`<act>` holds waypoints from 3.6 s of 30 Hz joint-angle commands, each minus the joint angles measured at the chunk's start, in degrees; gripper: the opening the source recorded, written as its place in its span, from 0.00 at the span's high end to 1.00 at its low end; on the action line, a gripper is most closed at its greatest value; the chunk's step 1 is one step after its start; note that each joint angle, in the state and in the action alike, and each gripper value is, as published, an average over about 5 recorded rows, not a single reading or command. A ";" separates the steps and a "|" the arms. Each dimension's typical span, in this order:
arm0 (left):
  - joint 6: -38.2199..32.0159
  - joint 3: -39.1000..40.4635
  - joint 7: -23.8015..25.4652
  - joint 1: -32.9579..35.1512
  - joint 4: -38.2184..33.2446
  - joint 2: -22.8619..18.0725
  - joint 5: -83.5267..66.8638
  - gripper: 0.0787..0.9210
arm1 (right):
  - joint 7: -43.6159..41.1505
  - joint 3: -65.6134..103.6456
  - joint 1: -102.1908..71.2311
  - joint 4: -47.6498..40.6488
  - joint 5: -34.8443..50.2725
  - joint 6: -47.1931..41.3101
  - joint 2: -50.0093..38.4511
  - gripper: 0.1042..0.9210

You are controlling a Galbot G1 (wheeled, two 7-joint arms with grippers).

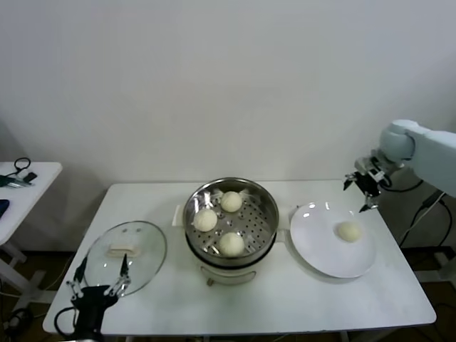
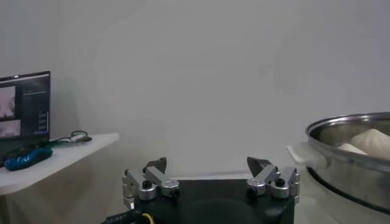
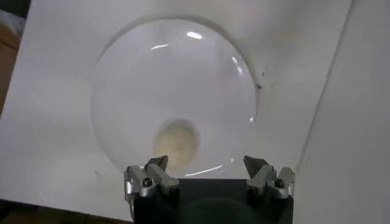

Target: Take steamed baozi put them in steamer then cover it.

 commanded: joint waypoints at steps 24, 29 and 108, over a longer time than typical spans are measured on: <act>-0.59 -0.14 -0.28 1.20 0.02 -0.51 1.36 0.12 | 1.69 26.38 -26.71 -18.59 -12.26 2.22 5.78 0.12; -0.60 -0.22 -0.33 1.17 0.02 -0.52 1.31 0.12 | 2.19 26.64 -26.54 -19.35 -12.40 2.17 6.48 0.16; 1.20 -1.10 0.30 -0.37 -0.02 2.24 -1.53 0.12 | 18.00 -13.66 11.95 24.64 31.33 -29.16 20.53 0.31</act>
